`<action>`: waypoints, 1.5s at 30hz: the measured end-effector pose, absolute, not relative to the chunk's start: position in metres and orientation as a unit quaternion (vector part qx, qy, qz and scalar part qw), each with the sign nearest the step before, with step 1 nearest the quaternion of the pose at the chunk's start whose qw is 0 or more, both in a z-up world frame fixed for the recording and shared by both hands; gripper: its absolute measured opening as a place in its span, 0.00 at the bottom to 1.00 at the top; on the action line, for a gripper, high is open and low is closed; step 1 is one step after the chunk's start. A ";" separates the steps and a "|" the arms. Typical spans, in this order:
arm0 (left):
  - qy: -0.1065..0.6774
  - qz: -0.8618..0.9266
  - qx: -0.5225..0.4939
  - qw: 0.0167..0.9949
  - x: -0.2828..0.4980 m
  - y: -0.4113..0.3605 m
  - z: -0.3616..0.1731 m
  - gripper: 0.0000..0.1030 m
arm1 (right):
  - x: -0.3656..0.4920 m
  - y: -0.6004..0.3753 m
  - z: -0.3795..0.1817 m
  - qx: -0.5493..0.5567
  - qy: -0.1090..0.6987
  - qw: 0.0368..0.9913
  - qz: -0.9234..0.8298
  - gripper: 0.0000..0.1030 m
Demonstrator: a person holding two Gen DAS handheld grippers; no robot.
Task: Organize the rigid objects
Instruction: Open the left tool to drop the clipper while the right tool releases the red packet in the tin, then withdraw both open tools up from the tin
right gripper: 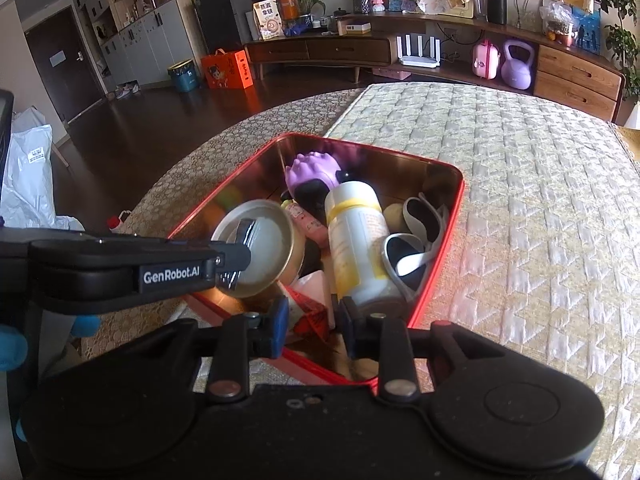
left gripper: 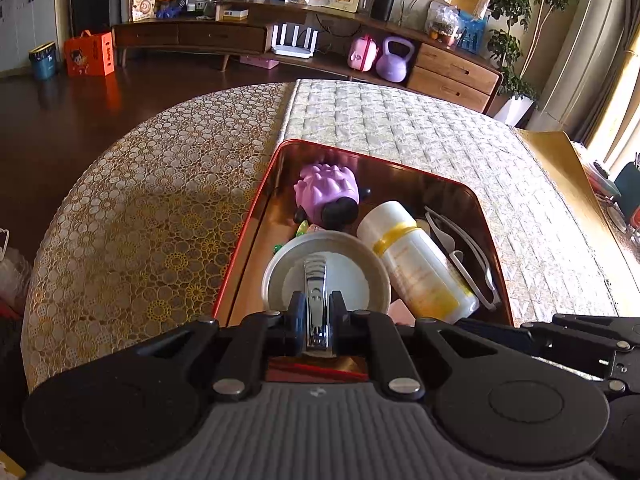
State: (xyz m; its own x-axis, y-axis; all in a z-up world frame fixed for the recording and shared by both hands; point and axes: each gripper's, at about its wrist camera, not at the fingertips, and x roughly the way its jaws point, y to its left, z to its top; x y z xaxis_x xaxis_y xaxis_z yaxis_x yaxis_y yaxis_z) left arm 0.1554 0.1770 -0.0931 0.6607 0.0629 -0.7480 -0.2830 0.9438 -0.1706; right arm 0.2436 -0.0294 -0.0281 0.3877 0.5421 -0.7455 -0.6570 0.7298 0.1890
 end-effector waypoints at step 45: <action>0.322 0.081 -0.079 0.940 0.080 0.120 -0.018 0.92 | 0.204 -0.133 0.034 0.011 0.288 0.887 0.361 1.00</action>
State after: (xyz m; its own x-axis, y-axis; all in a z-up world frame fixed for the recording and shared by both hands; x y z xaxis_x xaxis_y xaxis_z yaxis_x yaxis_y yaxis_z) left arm 0.0804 0.1202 -0.0178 0.7791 0.1014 -0.6186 -0.2029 0.9745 -0.0959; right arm 0.2041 -0.1328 0.0342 0.5732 0.6464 -0.5036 -0.6336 0.7393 0.2278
